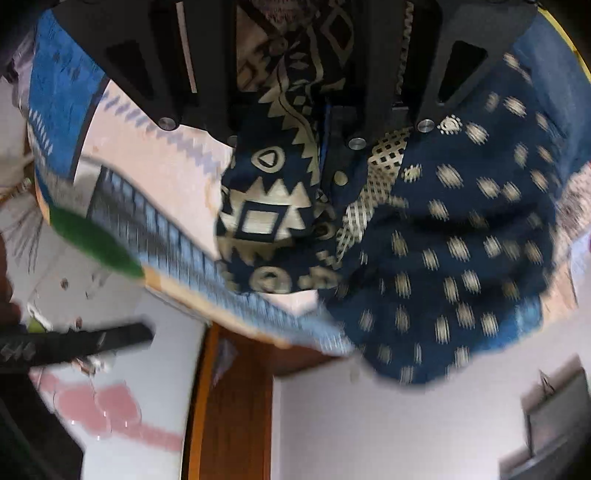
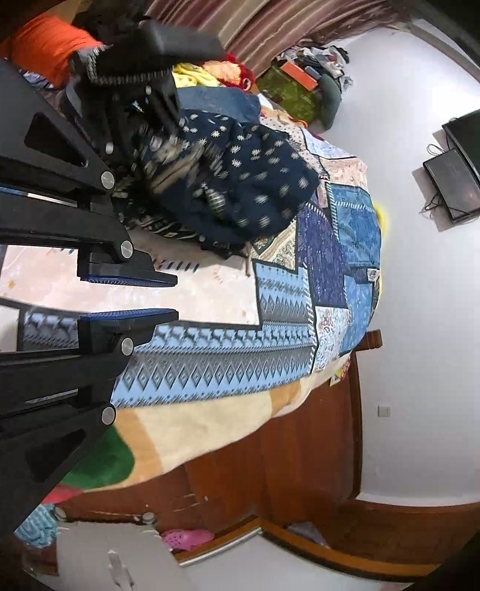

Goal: Fold large clothes

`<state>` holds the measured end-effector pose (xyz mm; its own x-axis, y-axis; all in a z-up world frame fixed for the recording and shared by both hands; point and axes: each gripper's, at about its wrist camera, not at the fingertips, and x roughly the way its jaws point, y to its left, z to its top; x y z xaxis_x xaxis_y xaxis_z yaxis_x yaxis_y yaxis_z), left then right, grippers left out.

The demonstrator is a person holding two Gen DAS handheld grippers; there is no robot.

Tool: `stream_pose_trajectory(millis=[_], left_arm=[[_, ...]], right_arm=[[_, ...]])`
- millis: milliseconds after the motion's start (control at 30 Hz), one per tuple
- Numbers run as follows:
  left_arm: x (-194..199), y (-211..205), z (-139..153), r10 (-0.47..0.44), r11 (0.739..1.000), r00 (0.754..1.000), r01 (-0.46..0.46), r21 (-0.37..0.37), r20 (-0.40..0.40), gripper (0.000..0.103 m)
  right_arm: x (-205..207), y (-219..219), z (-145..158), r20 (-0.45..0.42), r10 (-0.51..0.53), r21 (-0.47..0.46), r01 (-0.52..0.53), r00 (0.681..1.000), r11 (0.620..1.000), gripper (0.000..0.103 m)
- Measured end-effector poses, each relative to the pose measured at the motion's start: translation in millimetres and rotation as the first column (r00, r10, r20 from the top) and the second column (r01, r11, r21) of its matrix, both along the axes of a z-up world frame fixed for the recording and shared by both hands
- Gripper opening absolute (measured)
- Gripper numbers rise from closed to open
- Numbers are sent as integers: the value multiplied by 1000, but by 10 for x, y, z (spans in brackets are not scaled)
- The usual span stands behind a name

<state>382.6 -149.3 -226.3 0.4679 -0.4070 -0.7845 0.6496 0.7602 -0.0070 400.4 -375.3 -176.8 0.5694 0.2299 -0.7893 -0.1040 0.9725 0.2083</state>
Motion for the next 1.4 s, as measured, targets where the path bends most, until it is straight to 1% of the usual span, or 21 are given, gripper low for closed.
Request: stream_pose_trajectory(millis=[100, 133, 167, 233, 267, 333, 433, 567, 633, 667, 733, 833, 867, 900, 933, 967, 1000, 1067, 1133, 1267, 1400], left_arm=[[-130, 115, 79, -13, 1000, 999, 13, -17, -38, 27], [-138, 155, 109, -23, 1000, 998, 22, -14, -54, 39], [-165, 218, 150, -34, 999, 996, 34, -13, -81, 57], [-259, 327, 242, -18, 1000, 997, 18, -7, -77, 74], [-342, 422, 321, 22, 1000, 999, -22, 10, -35, 78], [-429, 604, 429, 76, 997, 997, -76, 24, 22, 80], [-419, 998, 647, 174, 985, 982, -174, -7, 79, 88], [-227, 1446, 721, 326, 944, 931, -330, 2, 166, 95], [-23, 1591, 570, 391, 918, 913, -396, 24, 121, 95], [57, 1642, 427, 402, 914, 913, -405, 33, 62, 95], [132, 1694, 156, 395, 918, 918, -393, 59, -40, 96], [80, 1737, -95, 373, 928, 926, -371, 42, -62, 97], [85, 1761, -110, 378, 926, 924, -376, 29, -65, 97], [100, 1808, -122, 392, 920, 916, -393, 16, -86, 98], [108, 1823, -143, 405, 914, 909, -405, 12, -99, 101], [122, 1827, -184, 408, 912, 907, -410, 5, -107, 102], [113, 1853, -198, 408, 912, 907, -410, -3, -109, 102], [94, 1792, -260, 411, 910, 906, -414, -2, -102, 102], [92, 1761, -254, 414, 908, 904, -418, -13, -105, 101], [58, 1739, -88, 387, 922, 919, -388, -5, -77, 101], [151, 1750, 244, 390, 921, 921, -390, -19, 19, 101]], right_arm=[[-36, 170, 69, 20, 47, -26, -46, 999, 999, 7], [-33, 224, 92, 28, 62, -25, -61, 998, 998, 7], [19, 282, 103, 34, 72, -21, -71, 997, 997, 7], [36, 411, 151, 60, 107, -2, -107, 992, 994, 7], [49, 488, 172, 72, 123, 5, -123, 990, 992, 7], [72, 687, 233, 100, 164, 12, -166, 981, 986, 7], [108, 976, 245, 112, 214, 18, -218, 970, 976, 7], [210, 1354, 29, 72, 279, -17, -278, 958, 960, 7], [262, 1571, -242, 8, 317, -86, -316, 948, 945, 7], [290, 1613, -359, -16, 317, -124, -316, 948, 941, 7], [293, 1691, -650, -45, 292, -277, -293, 955, 915, 7], [213, 1564, -731, -14, 293, -263, -286, 956, 921, 7], [211, 1531, -737, -17, 285, -259, -279, 958, 925, 17], [208, 1485, -739, -15, 256, -277, -250, 966, 928, 61], [203, 1424, -748, 16, 180, -370, -161, 984, 915, 89], [181, 1345, -761, 63, 140, -420, -101, 988, 902, 103], [181, 1295, -792, 52, 149, -391, -118, 987, 913, 103], [214, 1094, -886, -12, 144, -243, -143, 989, 959, 103], [255, 933, -929, -60, 133, -135, -140, 989, 981, 103], [340, 819, -810, -59, 147, -30, -149, 987, 988, 103], [529, 874, -600, 2, 162, -10, -162, 987, 987, 103]])
